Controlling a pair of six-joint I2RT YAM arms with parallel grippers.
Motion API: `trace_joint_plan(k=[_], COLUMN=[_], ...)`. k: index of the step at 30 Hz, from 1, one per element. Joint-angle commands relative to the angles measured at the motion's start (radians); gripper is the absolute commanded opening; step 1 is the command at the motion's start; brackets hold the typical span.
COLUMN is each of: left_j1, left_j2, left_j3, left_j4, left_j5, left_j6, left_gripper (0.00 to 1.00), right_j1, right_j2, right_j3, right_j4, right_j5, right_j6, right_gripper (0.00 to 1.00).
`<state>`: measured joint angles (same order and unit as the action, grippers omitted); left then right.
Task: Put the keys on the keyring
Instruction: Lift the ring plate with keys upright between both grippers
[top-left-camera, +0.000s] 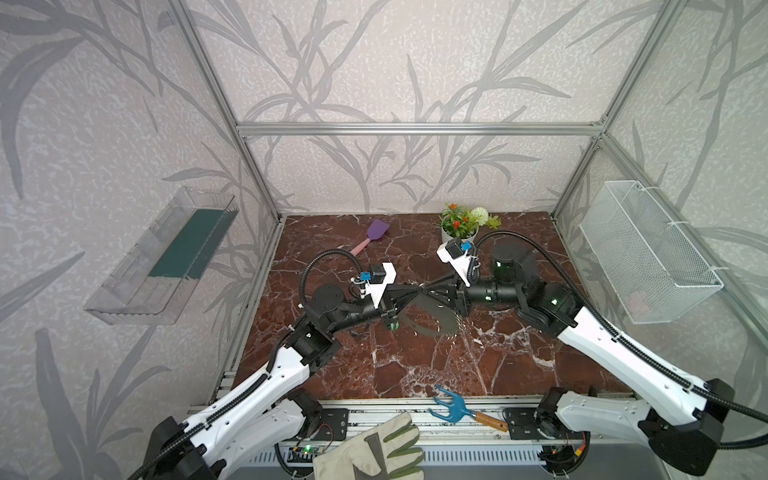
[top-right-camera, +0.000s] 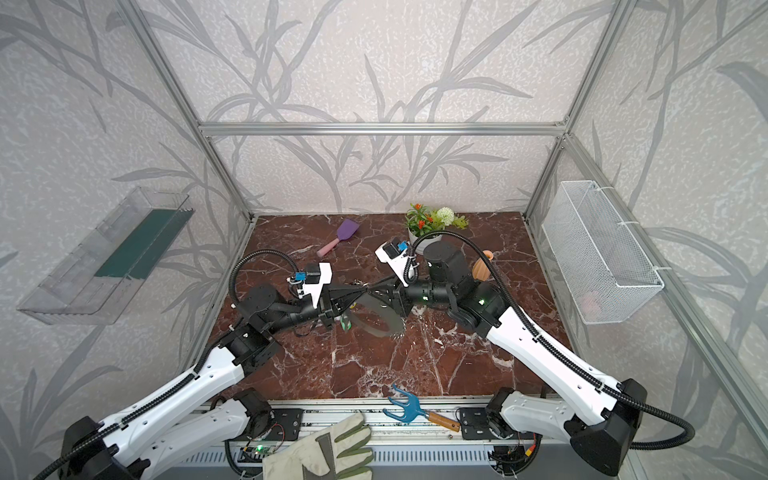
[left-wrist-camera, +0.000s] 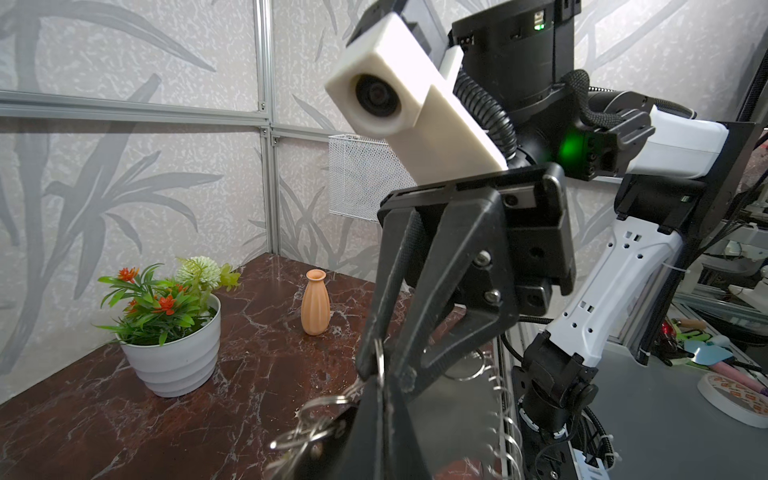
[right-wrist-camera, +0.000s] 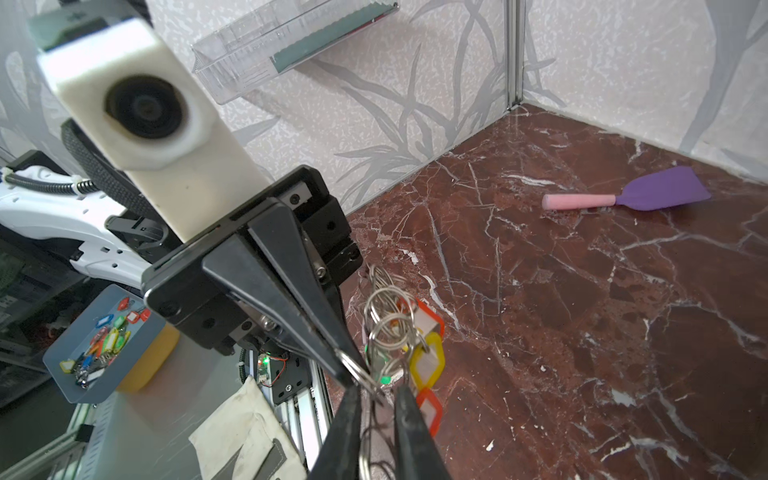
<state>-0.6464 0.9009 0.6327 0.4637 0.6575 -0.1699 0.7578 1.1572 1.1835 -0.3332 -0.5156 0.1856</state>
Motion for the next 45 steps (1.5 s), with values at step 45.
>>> trace_joint_plan(k=[45], left_j1=[0.052], left_j2=[0.227], left_j3=[-0.019], left_j4=[0.598], left_j5=[0.062], left_j6=[-0.337], left_gripper=[0.00], right_j1=[-0.132], right_j2=[-0.051], right_j3=[-0.327], right_j4=[0.351], right_j5=[-0.130], right_j6=[0.183], right_gripper=[0.53])
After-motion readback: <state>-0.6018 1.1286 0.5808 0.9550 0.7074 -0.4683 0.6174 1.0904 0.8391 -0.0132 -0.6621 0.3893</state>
